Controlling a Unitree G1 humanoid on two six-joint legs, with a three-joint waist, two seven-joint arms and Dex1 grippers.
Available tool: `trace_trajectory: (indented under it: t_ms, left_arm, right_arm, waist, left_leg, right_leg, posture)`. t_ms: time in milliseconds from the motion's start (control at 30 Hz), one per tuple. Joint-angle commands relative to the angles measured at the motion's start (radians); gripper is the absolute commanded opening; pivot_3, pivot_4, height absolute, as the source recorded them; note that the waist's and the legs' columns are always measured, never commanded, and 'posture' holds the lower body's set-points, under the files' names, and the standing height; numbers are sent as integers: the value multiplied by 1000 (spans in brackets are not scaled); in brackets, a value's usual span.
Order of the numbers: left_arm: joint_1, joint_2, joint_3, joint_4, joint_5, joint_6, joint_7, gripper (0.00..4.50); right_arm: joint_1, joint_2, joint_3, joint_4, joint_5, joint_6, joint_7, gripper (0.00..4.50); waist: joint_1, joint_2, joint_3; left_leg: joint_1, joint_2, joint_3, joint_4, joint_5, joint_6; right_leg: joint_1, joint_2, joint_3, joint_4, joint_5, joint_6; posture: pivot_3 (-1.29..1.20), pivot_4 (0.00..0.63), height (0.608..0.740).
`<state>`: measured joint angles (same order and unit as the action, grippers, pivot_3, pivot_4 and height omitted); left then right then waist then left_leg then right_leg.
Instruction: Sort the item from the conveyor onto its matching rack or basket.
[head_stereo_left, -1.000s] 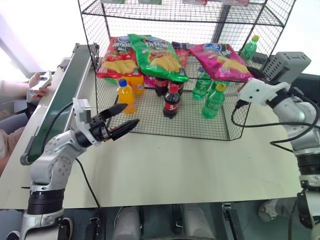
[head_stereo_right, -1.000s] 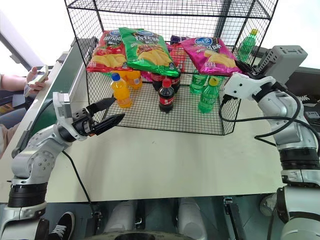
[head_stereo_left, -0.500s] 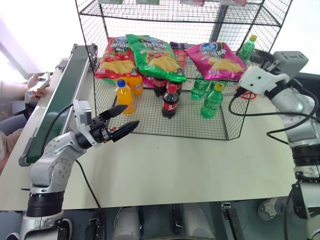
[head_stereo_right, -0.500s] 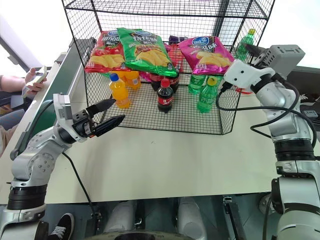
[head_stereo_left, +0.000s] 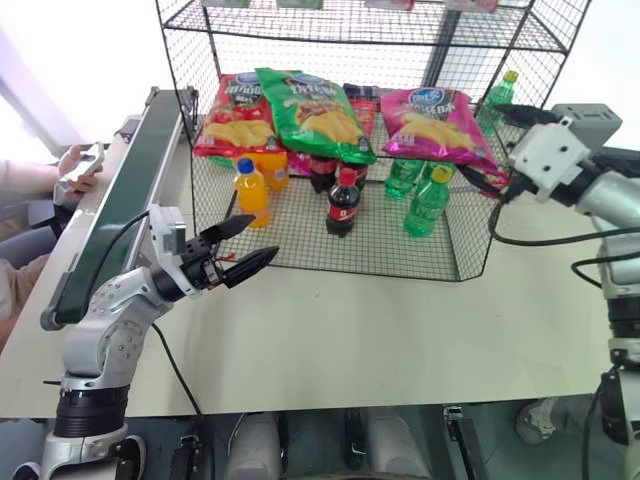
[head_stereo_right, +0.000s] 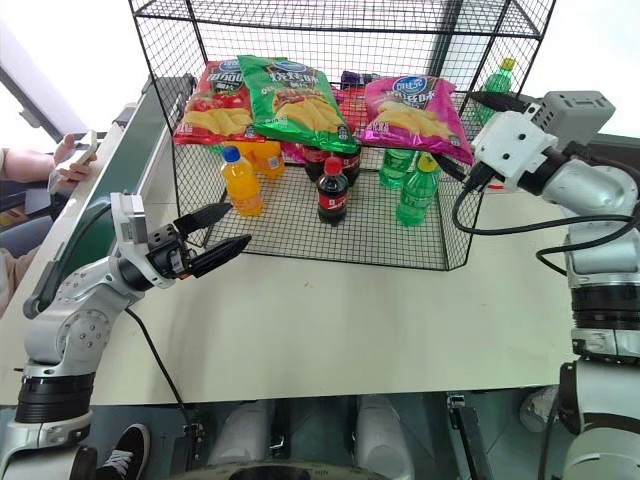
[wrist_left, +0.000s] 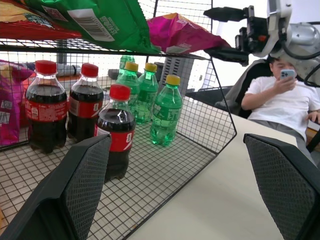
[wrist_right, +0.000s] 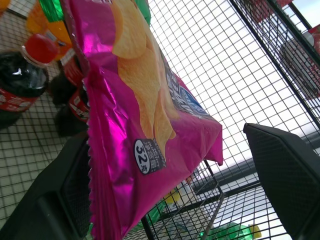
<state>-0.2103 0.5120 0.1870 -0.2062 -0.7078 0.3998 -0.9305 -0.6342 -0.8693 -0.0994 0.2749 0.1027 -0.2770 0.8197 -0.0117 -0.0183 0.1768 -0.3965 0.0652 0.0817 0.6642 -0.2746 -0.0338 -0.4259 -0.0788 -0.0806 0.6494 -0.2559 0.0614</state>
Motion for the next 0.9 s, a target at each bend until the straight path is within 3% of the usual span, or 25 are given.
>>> trace_trajectory:
  t_ms: [33,400,467,633,767,833,900]
  left_arm:
    - [-1,5,4,-15,12,-34,-12,4500]
    - [3,7,4,-16,23,-43,-15,4500]
    - [4,6,4,-15,25,-45,-15,4500]
    - [3,5,1,-15,31,-48,-14,4500]
    - [4,7,-6,-14,39,-56,-17,4500]
    - [3,7,-4,-14,42,-59,-17,4500]
    - [2,7,0,-12,44,-60,-16,4500]
  right_arm:
    - [-7,-2,-29,-53,59,-4,38,4453]
    - [-14,28,-12,-77,94,16,98,4453]
    - [-5,29,8,-64,60,-8,95,3948]
    - [-3,52,26,-84,44,-7,88,3948]
    - [-16,49,47,-52,-8,-34,78,2709]
    - [-14,43,54,-39,-33,-58,80,2709]
    - [-31,48,45,-13,-46,-58,54,2166]
  waist:
    - [-1,0,0]
    - [2,0,0]
    - [2,0,0]
    - [-1,0,0]
    - [1,0,0]
    - [1,0,0]
    - [2,0,0]
  left_leg:
    - [0,0,0,0,0,0]
    - [0,0,0,0,0,0]
    - [0,0,0,0,0,0]
    - [0,0,0,0,0,0]
    - [0,0,0,0,0,0]
    - [0,0,0,0,0,0]
    - [0,0,0,0,0,0]
  right_leg:
    - [0,0,0,0,0,0]
    - [0,0,0,0,0,0]
    - [0,0,0,0,0,0]
    - [0,0,0,0,0,0]
    - [0,0,0,0,0,0]
    - [0,0,0,0,0,0]
    - [0,0,0,0,0,0]
  posture:
    - [0,150,740]
    - [0,150,740]
    - [0,150,740]
    - [0,150,740]
    - [0,150,740]
    - [0,150,740]
    - [0,150,740]
